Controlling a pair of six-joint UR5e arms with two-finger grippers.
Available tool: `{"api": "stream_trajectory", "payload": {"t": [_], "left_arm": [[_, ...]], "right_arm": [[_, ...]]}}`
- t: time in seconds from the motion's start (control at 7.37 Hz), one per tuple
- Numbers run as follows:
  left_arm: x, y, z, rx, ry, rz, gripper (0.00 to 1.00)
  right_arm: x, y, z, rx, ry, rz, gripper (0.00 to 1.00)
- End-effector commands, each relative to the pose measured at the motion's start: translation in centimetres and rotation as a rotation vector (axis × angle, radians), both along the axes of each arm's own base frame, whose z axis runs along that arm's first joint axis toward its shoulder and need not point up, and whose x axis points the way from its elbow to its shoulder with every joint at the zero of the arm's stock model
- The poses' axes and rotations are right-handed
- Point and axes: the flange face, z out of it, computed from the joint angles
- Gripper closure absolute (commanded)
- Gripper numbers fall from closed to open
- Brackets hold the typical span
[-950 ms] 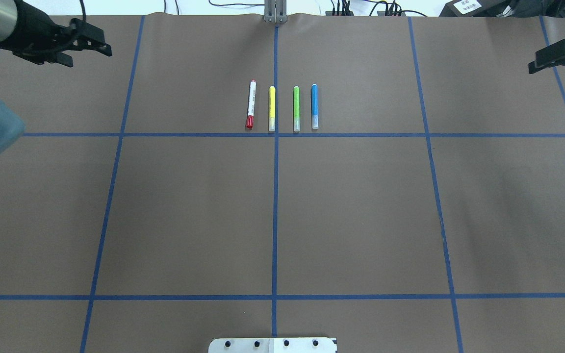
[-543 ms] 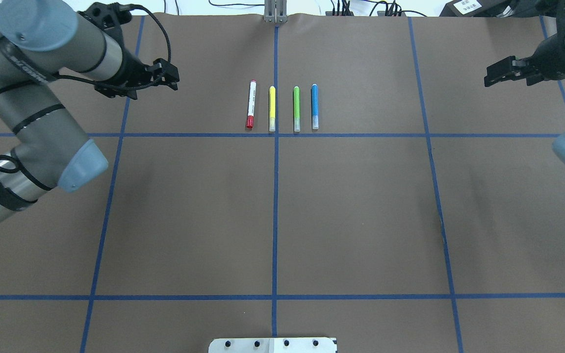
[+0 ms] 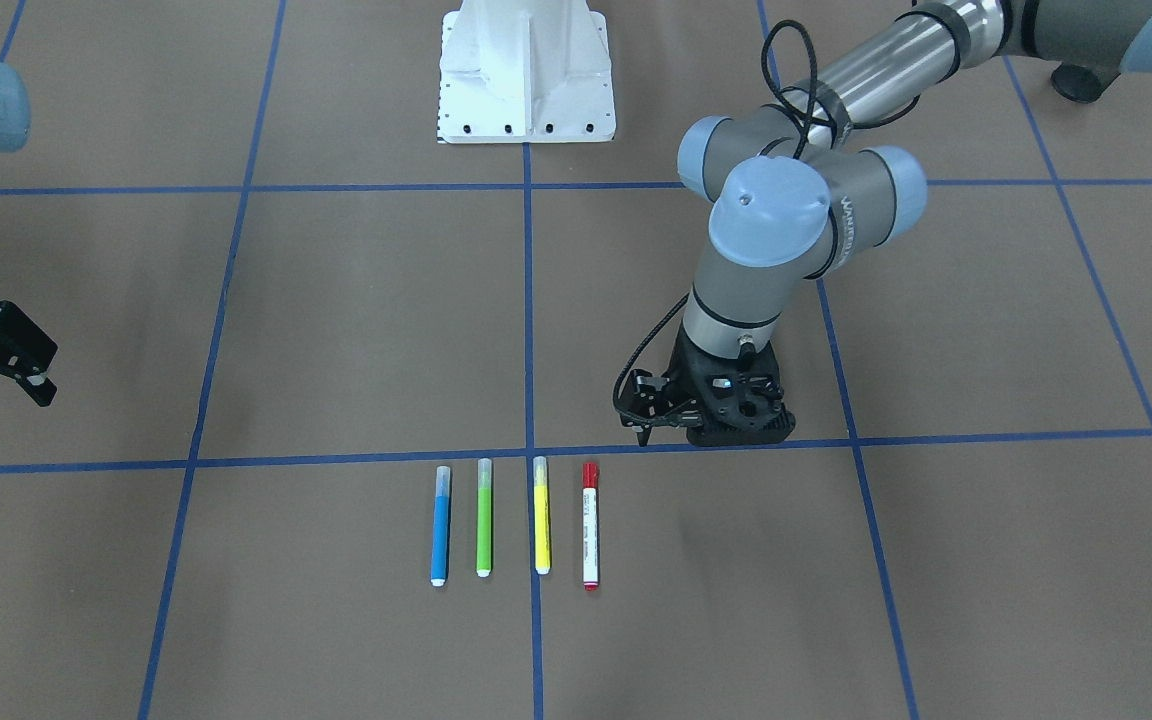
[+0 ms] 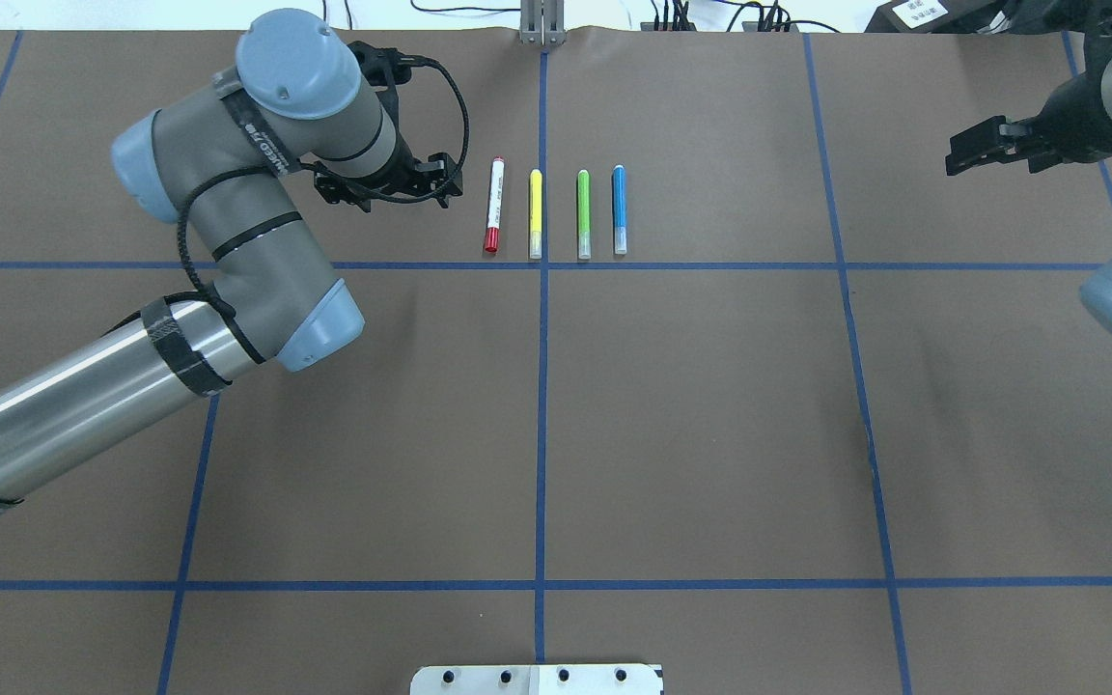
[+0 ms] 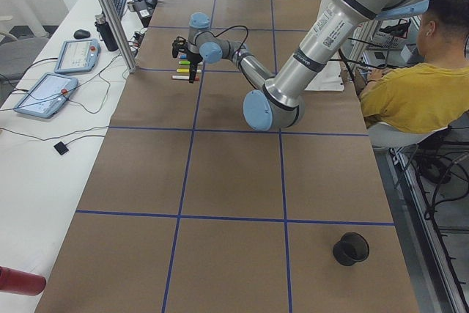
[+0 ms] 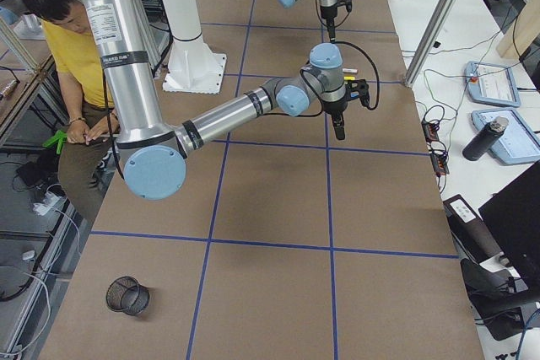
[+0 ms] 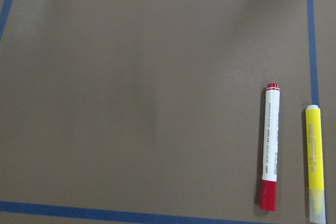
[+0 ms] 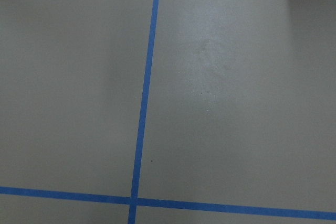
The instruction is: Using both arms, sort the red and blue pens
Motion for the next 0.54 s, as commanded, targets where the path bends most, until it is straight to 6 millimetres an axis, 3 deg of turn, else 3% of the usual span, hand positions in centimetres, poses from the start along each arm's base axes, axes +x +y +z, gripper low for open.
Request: {"api": "stream_trajectory", "payload": {"t": [0.0,0.14,0.41], "left_arm": [[3.4,-2.2,-0.6,0.037,-0.062,0.081,0.00],[5.9,-3.0,-2.0,0.004,-0.070,0.077,0.00],[7.1,-3.4,-2.3,0.001,-0.072,0.080,0.05]], "right_arm": [[0.1,0.0,0.3,-0.003,0.005,0.003,0.00],[0.1,0.1,0.5,-0.004,0.012,0.008,0.00],[0.0,0.0,0.8,-0.009,0.015,0.007,0.00]]}}
